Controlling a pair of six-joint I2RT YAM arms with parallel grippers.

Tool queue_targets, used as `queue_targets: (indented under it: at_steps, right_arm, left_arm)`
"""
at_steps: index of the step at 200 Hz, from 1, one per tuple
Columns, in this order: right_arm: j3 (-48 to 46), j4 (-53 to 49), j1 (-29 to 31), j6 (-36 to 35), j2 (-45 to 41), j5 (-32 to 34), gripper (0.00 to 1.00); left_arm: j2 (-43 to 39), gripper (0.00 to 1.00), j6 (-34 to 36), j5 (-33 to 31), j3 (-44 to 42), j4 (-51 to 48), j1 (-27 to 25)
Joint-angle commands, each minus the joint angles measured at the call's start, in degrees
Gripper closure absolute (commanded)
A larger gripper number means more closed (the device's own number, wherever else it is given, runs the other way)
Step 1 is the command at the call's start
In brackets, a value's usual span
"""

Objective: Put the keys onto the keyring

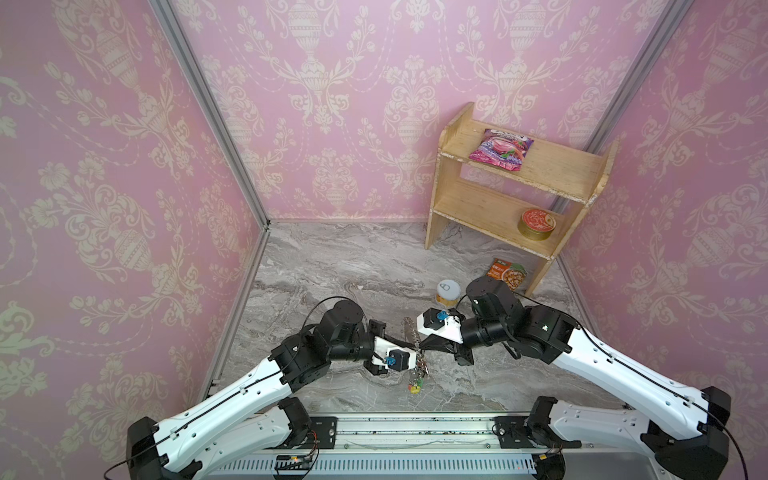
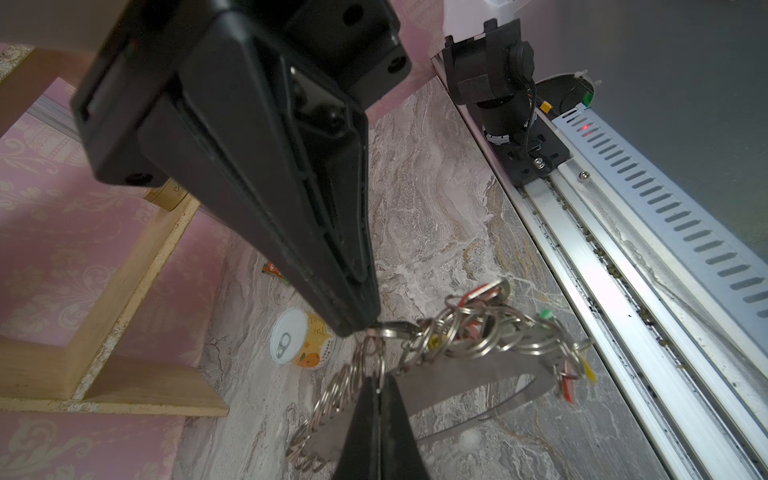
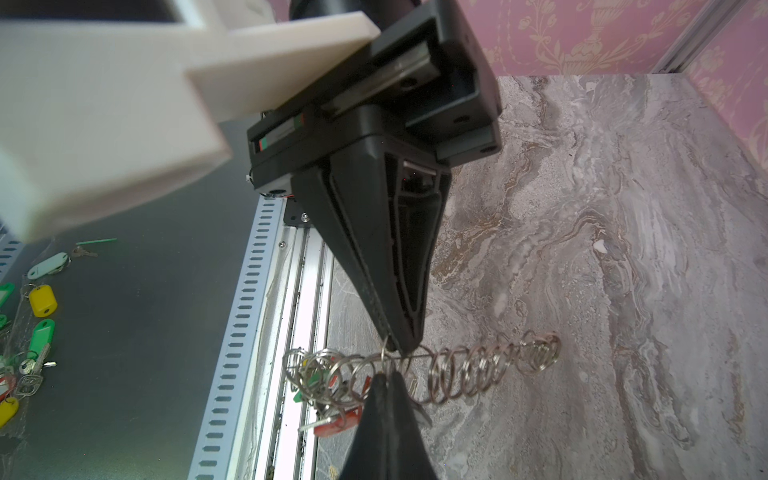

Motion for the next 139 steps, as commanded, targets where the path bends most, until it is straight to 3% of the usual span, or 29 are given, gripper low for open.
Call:
queue_targets:
  at_steps: [1, 139]
  right_arm:
    - [0.34, -0.68, 0.12, 0.39, 0.36, -2.38, 1.0]
    - [1.18, -2.7, 0.9, -0.22, 1.58, -4.65, 1.0]
  left_arm:
    - [-1.07, 1.0, 0.02, 0.23, 1.12, 2.09, -0.16]
    - [-1.26, 1.0, -0.03, -0.45, 0.98, 1.93, -0.18]
